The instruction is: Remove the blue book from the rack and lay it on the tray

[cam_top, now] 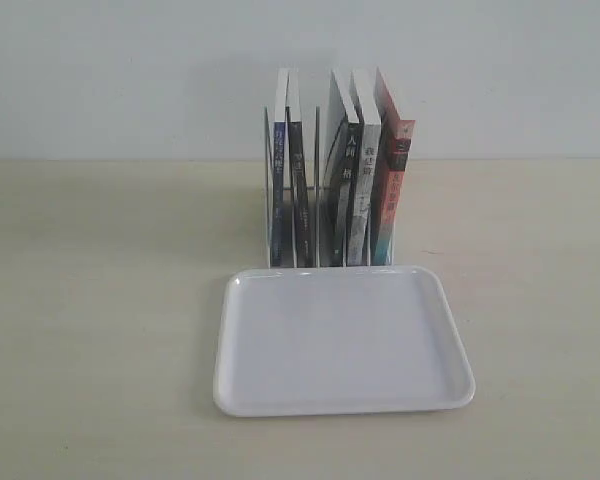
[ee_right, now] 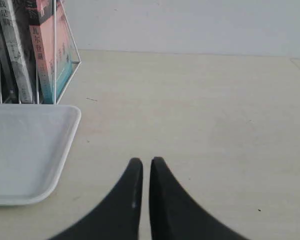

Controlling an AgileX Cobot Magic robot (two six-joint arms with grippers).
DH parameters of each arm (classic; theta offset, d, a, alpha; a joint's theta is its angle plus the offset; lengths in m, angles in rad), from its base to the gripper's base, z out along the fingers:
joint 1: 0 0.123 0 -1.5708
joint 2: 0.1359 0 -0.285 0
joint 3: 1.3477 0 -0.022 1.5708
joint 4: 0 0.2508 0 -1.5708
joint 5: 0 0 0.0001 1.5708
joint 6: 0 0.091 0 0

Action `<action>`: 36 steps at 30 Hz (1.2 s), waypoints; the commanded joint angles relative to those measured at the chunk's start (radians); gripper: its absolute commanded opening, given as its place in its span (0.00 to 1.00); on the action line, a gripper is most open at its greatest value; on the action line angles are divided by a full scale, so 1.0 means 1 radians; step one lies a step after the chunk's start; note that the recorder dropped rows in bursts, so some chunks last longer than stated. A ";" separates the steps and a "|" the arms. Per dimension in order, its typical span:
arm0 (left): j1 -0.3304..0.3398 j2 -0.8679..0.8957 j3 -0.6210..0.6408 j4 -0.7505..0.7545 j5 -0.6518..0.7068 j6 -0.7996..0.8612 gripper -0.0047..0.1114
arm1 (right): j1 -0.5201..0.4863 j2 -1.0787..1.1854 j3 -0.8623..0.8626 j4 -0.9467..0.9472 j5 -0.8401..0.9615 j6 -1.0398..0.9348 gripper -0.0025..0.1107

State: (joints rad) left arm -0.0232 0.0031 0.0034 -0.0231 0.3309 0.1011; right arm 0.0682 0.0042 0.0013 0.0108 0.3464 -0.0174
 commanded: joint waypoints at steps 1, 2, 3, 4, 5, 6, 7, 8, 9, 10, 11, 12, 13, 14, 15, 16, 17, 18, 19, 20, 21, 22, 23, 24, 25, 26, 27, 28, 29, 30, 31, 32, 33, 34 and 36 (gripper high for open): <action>0.002 -0.003 -0.003 -0.002 -0.013 0.004 0.08 | 0.001 -0.004 -0.001 -0.001 -0.014 -0.002 0.07; 0.002 -0.003 -0.003 -0.002 -0.013 0.004 0.08 | 0.001 -0.004 -0.001 -0.001 -0.014 -0.002 0.07; 0.002 -0.003 -0.003 -0.002 -0.013 0.004 0.08 | 0.001 -0.004 -0.001 -0.001 -0.014 -0.002 0.07; 0.002 -0.003 -0.003 -0.002 -0.013 0.004 0.08 | 0.001 -0.004 -0.001 -0.001 -0.014 -0.002 0.07; 0.002 -0.003 -0.003 -0.002 -0.013 0.004 0.08 | 0.001 -0.004 -0.001 -0.001 -0.014 -0.002 0.07; 0.002 -0.003 -0.003 -0.002 -0.013 0.004 0.08 | 0.001 -0.004 -0.001 -0.001 -0.014 -0.002 0.07; 0.002 -0.003 -0.003 -0.002 -0.013 0.004 0.08 | 0.001 -0.004 -0.001 -0.001 -0.014 -0.002 0.07; 0.002 -0.003 -0.003 -0.002 -0.013 0.004 0.08 | 0.001 -0.004 -0.001 -0.001 -0.014 -0.002 0.07; 0.002 -0.003 -0.003 -0.002 -0.013 0.004 0.08 | 0.001 -0.004 -0.001 -0.001 -0.014 -0.002 0.07; 0.002 -0.003 -0.003 -0.002 -0.013 0.004 0.08 | 0.001 -0.004 -0.001 -0.001 -0.014 -0.002 0.07; 0.002 -0.003 -0.003 -0.002 -0.013 0.004 0.08 | 0.001 -0.004 -0.001 -0.001 -0.014 -0.002 0.07; 0.002 -0.003 -0.003 -0.002 -0.013 0.004 0.08 | 0.001 -0.004 -0.001 -0.001 -0.014 -0.002 0.07; 0.002 -0.003 -0.003 -0.002 -0.013 0.004 0.08 | 0.001 -0.004 -0.001 -0.001 -0.014 -0.002 0.07; 0.002 -0.003 -0.003 -0.002 -0.013 0.004 0.08 | 0.001 -0.004 -0.001 -0.001 -0.014 -0.002 0.07; 0.002 -0.003 -0.003 -0.002 -0.013 0.004 0.08 | 0.001 -0.004 -0.001 -0.001 -0.014 -0.002 0.07; 0.002 -0.003 -0.003 -0.002 -0.013 0.004 0.08 | 0.001 -0.004 -0.001 -0.001 -0.014 -0.002 0.07; 0.002 -0.003 -0.003 -0.002 -0.013 0.004 0.08 | 0.001 -0.004 -0.001 -0.001 -0.014 -0.002 0.07; 0.002 -0.003 -0.003 -0.002 -0.013 0.004 0.08 | 0.001 -0.004 -0.001 -0.001 -0.014 -0.002 0.07; 0.002 -0.003 -0.003 -0.002 -0.013 0.004 0.08 | 0.001 -0.004 -0.001 -0.001 -0.014 -0.002 0.07; 0.002 -0.003 -0.003 -0.002 -0.013 0.004 0.08 | 0.001 -0.004 -0.001 -0.001 -0.014 -0.002 0.07; 0.002 -0.003 -0.003 -0.002 -0.013 0.004 0.08 | 0.001 -0.004 -0.001 -0.001 -0.014 -0.002 0.07; 0.002 -0.003 -0.003 -0.002 -0.013 0.004 0.08 | 0.001 -0.004 -0.001 -0.001 -0.014 -0.002 0.07; 0.002 -0.003 -0.003 -0.002 -0.013 0.004 0.08 | 0.001 -0.004 -0.001 -0.001 -0.014 -0.002 0.07; 0.002 -0.003 -0.003 -0.002 -0.013 0.004 0.08 | 0.001 -0.004 -0.001 -0.001 -0.014 -0.002 0.07; 0.002 -0.003 -0.003 -0.002 -0.013 0.004 0.08 | 0.001 -0.004 -0.001 -0.001 -0.023 -0.010 0.07; 0.002 -0.003 -0.003 -0.002 -0.013 0.004 0.08 | 0.001 -0.004 -0.001 -0.001 -0.028 -0.010 0.07; 0.002 -0.003 -0.003 -0.002 -0.013 0.004 0.08 | 0.001 -0.004 -0.001 -0.001 -0.036 -0.010 0.07; 0.002 -0.003 -0.003 -0.002 -0.013 0.004 0.08 | 0.001 -0.004 -0.001 -0.001 -0.044 -0.010 0.07; 0.002 -0.003 -0.003 -0.002 -0.013 0.004 0.08 | 0.001 -0.004 -0.001 -0.001 -0.051 -0.010 0.07; 0.002 -0.003 -0.003 -0.002 -0.013 0.004 0.08 | 0.001 -0.004 -0.001 -0.001 -0.063 -0.010 0.07; 0.002 -0.003 -0.003 -0.002 -0.013 0.004 0.08 | 0.001 -0.004 -0.001 -0.001 -0.070 -0.010 0.07; 0.002 -0.003 -0.003 -0.002 -0.013 0.004 0.08 | 0.001 -0.004 -0.001 -0.001 -0.085 -0.010 0.07; 0.002 -0.003 -0.003 -0.002 -0.013 0.004 0.08 | 0.001 -0.004 -0.001 -0.001 -0.108 -0.010 0.07; 0.002 -0.003 -0.003 -0.002 -0.013 0.004 0.08 | 0.001 -0.004 -0.001 -0.001 -0.121 -0.010 0.07; 0.002 -0.003 -0.003 -0.002 -0.013 0.004 0.08 | 0.001 -0.004 -0.001 -0.001 -0.160 -0.010 0.07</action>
State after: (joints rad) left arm -0.0232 0.0031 0.0034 -0.0231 0.3309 0.1011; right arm 0.0682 0.0042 0.0013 0.0108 0.2465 -0.0212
